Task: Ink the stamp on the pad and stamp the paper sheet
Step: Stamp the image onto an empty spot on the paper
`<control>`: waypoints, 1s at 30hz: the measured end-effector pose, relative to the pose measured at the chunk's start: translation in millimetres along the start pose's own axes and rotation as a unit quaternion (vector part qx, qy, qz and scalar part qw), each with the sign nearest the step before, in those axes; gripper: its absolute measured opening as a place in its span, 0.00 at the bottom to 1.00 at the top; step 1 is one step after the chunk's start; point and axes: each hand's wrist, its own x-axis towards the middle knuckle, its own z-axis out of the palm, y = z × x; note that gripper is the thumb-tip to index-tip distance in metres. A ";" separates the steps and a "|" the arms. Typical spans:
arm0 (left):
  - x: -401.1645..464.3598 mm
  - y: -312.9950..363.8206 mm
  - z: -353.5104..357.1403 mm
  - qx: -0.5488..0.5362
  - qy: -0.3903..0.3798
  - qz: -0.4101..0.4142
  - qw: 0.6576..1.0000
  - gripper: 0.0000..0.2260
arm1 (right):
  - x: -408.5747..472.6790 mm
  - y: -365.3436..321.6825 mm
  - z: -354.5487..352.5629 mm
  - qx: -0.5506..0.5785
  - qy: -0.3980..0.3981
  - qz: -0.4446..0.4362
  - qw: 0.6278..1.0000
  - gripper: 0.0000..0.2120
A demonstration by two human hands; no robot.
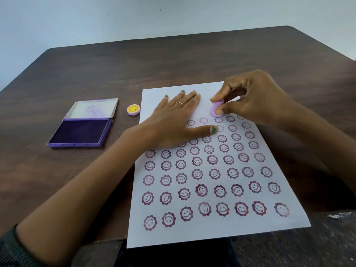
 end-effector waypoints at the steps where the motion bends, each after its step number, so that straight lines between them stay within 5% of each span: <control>1: 0.1 -0.1 -0.2 0.000 0.001 0.000 1.000 0.47 | 0.4 -0.2 0.1 -0.002 -0.004 0.000 1.000 0.09; 30: -2.0 2.2 -2.0 0.002 -0.007 -0.004 1.000 0.47 | 0.6 4.2 0.6 0.023 -0.003 -0.001 1.000 0.10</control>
